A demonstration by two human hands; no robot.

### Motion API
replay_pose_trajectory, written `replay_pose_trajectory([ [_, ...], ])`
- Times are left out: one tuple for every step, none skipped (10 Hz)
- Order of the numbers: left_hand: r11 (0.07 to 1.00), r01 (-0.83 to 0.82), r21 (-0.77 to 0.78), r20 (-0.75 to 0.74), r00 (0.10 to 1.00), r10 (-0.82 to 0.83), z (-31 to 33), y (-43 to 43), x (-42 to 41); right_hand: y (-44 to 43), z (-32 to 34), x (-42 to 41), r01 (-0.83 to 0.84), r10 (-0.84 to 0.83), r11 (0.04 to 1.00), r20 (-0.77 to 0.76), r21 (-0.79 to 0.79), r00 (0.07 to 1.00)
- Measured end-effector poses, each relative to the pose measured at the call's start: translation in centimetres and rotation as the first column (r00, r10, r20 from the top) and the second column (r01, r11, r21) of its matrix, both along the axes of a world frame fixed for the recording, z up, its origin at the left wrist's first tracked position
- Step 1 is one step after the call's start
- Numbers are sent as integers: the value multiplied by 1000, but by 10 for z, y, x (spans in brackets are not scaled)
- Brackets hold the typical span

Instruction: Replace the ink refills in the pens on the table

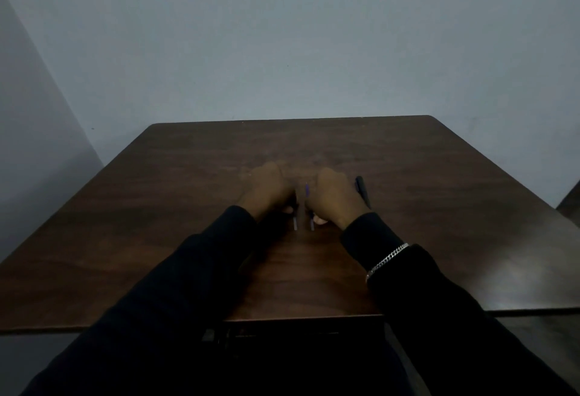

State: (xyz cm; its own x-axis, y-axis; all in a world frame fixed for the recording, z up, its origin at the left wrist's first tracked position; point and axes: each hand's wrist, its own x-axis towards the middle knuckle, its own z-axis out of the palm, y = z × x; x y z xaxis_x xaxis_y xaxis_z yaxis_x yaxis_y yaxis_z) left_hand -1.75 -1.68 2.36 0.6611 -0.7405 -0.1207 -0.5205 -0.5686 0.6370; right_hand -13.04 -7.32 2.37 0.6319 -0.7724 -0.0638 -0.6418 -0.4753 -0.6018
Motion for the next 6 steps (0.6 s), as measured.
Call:
replay_pose_trajectory([
  [1000,17,-9,2,1000,-17,2,1,-5,-2,-3,-2,1,-1,1000,9,-19,1000],
  [999,-7,-33,-54,999,5,0,1,-4,-2,-6,0,16,-15,999,16,-45,1000],
  [999,-35,-42,-108,994,30,-3,0,-1,-2,-7,0,24,-23,997,14,-67,1000],
  [996,-51,-70,-187,982,37,-5,-1,2,-2,-6,0,13,-15,999,61,33,998],
  [992,-50,-113,-223,975,24,-12,1,8,-5,-4,-5,37,-46,997,132,70,990],
  [983,-72,-168,-212,977,35,-21,2,16,-12,2,-20,94,-101,995,321,37,942],
])
